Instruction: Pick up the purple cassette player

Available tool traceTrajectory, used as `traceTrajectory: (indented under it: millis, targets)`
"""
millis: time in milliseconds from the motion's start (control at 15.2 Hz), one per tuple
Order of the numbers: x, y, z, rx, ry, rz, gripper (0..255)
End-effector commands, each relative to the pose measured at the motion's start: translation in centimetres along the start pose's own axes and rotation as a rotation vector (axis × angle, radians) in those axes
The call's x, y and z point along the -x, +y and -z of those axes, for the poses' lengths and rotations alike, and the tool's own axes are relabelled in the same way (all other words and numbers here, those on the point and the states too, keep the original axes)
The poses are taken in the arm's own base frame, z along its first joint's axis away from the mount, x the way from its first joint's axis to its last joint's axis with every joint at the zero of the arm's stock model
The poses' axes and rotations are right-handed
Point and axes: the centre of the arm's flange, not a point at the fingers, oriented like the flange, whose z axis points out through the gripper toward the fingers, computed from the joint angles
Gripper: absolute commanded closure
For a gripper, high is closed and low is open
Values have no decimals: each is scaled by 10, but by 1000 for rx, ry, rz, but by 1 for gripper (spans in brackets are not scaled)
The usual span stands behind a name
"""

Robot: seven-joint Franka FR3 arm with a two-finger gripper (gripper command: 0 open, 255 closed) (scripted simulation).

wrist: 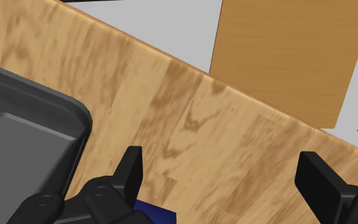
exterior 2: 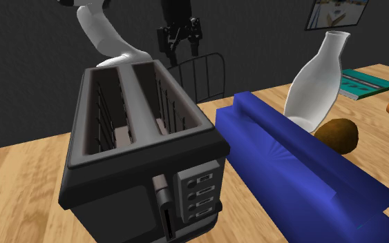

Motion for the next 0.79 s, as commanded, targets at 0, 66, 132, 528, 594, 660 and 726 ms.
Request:
traceTrajectory:
  millis: [0, 66, 132, 528, 594, 660, 726]
  targets:
    - [0, 0, 0, 0, 0, 0, 0]
    - [-14, 2, 0, 1, -6, -13, 0]
    - [-28, 4, 0, 3, -12, -26, 0]
    - [-111, 19, -3, 11, -49, -103, 0]
    - [-125, 22, -4, 12, -55, -116, 0]
    - [-139, 25, -5, 14, -61, -129, 0]
    - [-152, 28, -6, 15, -68, -142, 0]
